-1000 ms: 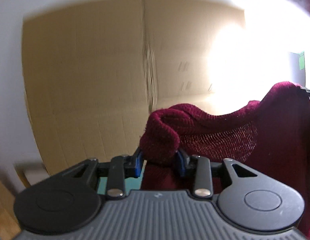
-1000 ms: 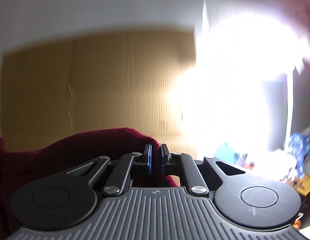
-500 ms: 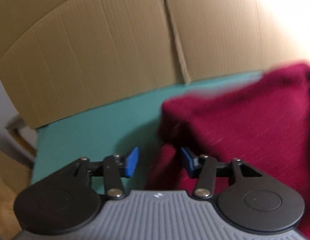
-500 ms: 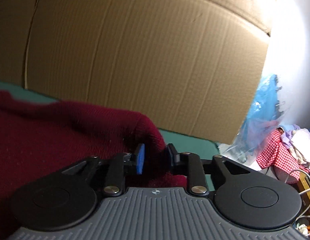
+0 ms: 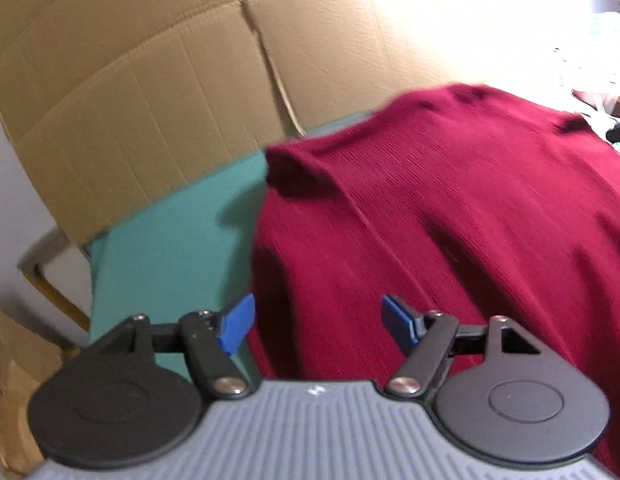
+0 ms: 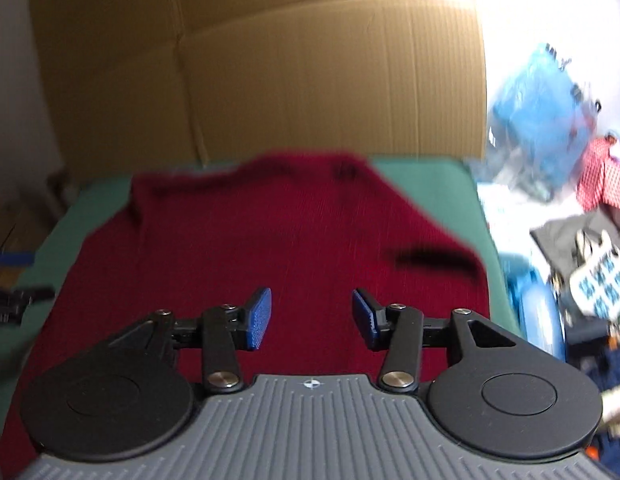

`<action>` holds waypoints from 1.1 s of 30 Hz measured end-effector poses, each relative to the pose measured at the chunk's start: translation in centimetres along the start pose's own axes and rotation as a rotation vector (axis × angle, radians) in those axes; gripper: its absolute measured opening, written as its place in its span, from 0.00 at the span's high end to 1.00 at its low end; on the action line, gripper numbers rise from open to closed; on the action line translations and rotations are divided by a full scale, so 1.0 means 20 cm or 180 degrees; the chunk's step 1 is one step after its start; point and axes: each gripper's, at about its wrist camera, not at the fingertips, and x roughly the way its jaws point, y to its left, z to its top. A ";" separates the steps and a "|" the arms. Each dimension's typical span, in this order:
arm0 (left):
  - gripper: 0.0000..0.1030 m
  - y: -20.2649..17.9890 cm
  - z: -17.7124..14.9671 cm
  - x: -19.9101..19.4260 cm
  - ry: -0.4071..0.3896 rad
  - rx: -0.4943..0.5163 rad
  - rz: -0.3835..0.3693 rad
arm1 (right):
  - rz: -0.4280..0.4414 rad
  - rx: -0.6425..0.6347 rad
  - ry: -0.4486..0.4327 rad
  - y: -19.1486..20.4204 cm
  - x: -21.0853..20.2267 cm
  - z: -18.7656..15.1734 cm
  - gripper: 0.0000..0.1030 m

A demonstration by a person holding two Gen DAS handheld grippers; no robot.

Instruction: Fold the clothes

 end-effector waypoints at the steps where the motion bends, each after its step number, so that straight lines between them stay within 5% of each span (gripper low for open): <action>1: 0.28 -0.01 -0.05 -0.04 0.0082 -0.0031 -0.0113 | 0.0023 -0.0050 0.0088 0.05 -0.06 -0.08 0.53; 7: 0.27 -0.04 -0.40 -0.30 0.0399 0.0096 -0.0538 | 0.0101 -0.0192 0.0487 0.37 -0.24 -0.39 0.49; 11: 0.31 0.03 -0.59 -0.36 0.0531 -0.0114 -0.0649 | -0.0109 -0.0082 0.0652 0.44 -0.25 -0.49 0.48; 17: 0.32 -0.03 -0.68 -0.50 0.0191 -0.0059 -0.1014 | -0.0354 0.0160 0.0611 0.61 -0.27 -0.63 0.46; 21: 0.36 -0.11 -0.73 -0.47 0.0280 0.0120 -0.1082 | -0.0395 0.0027 0.0441 0.77 -0.34 -0.70 0.47; 23: 0.26 -0.14 -0.77 -0.48 0.0354 0.0174 -0.1180 | -0.0394 -0.0012 0.0352 0.82 -0.35 -0.71 0.47; 24: 0.14 -0.15 -0.78 -0.47 0.0372 0.0204 -0.1183 | -0.0401 -0.0017 0.0335 0.84 -0.36 -0.73 0.47; 26: 0.14 -0.20 -0.80 -0.45 0.0397 0.0269 -0.1134 | -0.0408 -0.0014 0.0302 0.87 -0.37 -0.75 0.47; 29: 0.35 -0.25 -0.81 -0.44 0.0368 0.0293 -0.1095 | -0.0389 0.0052 0.0259 0.87 -0.37 -0.74 0.47; 31: 0.87 -0.25 -0.79 -0.45 0.0345 0.0235 -0.1086 | -0.0383 0.0056 0.0228 0.85 -0.37 -0.72 0.47; 33: 0.90 -0.23 -0.77 -0.45 0.0359 0.0134 -0.1074 | -0.0375 0.0062 0.0195 0.82 -0.37 -0.69 0.47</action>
